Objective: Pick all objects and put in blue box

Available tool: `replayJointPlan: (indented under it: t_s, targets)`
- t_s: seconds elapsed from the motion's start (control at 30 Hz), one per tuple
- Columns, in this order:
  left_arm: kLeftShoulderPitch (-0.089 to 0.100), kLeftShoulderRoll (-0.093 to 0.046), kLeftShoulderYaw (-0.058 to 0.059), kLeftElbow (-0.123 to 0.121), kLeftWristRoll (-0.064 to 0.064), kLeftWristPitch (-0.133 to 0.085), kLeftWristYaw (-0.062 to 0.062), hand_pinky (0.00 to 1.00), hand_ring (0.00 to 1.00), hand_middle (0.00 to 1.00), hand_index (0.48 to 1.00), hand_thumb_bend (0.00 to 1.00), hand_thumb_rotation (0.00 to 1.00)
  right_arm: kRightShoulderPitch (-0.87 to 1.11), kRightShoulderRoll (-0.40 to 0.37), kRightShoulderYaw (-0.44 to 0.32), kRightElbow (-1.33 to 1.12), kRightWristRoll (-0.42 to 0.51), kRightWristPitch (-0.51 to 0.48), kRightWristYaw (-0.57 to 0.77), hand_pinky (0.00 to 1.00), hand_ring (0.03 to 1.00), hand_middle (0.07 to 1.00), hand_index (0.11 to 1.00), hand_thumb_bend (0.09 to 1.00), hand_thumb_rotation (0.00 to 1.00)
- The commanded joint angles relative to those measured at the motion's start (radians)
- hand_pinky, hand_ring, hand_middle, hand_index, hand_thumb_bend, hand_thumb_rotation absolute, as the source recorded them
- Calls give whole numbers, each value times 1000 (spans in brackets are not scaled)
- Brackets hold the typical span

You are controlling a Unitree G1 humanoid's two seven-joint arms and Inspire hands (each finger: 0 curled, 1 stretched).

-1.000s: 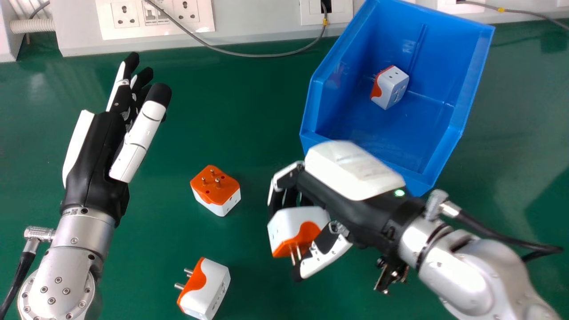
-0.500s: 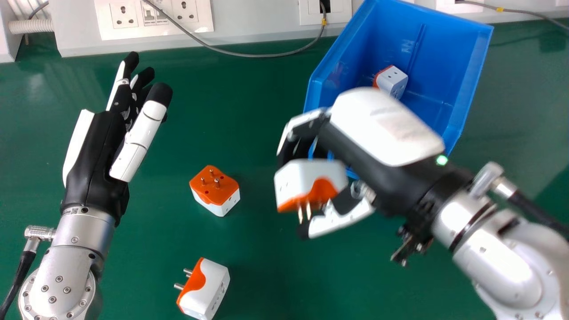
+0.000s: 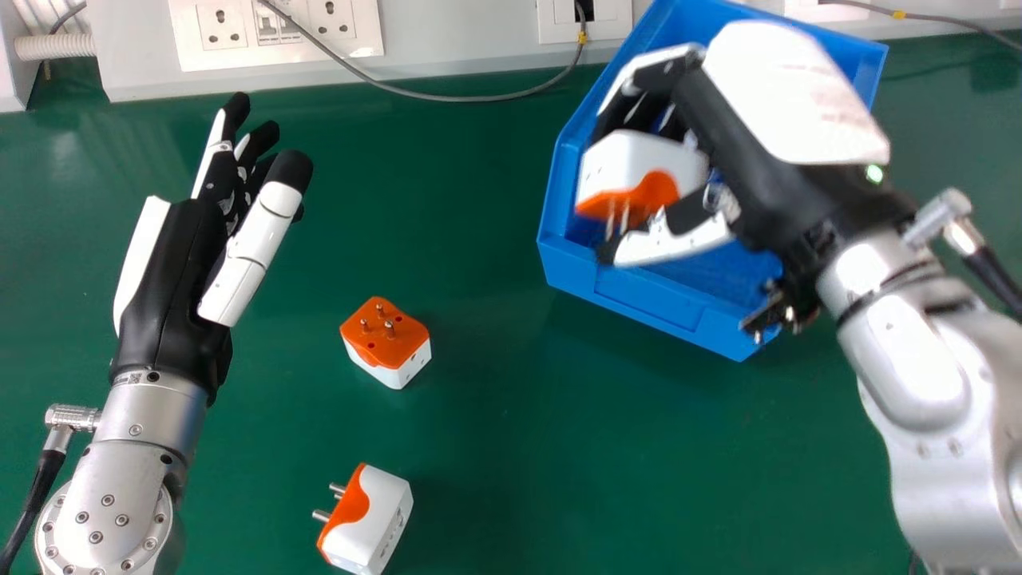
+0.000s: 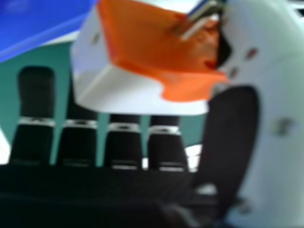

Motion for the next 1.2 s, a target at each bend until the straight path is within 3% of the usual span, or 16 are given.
replayJointPlan:
  t_s: [0.0, 0.27, 0.57, 0.77, 1.17]
  targets:
    - [-13, 12, 3, -9, 5, -22, 3, 824, 937, 959, 995, 753, 853, -81, -7, -18, 62, -17, 11, -43, 331, 431, 521, 514, 492, 0]
    - [-8, 10, 4, -13, 2, -20, 2, 821, 935, 958, 993, 771, 852, -221, -10, 18, 290, -61, 68, -94, 324, 429, 522, 529, 490, 0]
    - [6, 6, 2, -48, 1, -1, 4, 816, 933, 957, 991, 782, 850, -362, -13, 118, 579, -108, 60, -165, 324, 422, 522, 525, 490, 0]
    - [15, 2, -1, -58, 2, 0, 6, 813, 931, 956, 990, 785, 849, -423, -12, 187, 716, -149, 75, -198, 329, 424, 520, 530, 491, 0]
    - [26, -6, -5, -87, 4, 19, 11, 811, 931, 955, 989, 787, 849, -534, 37, 247, 952, -123, 135, -253, 338, 426, 515, 537, 493, 0]
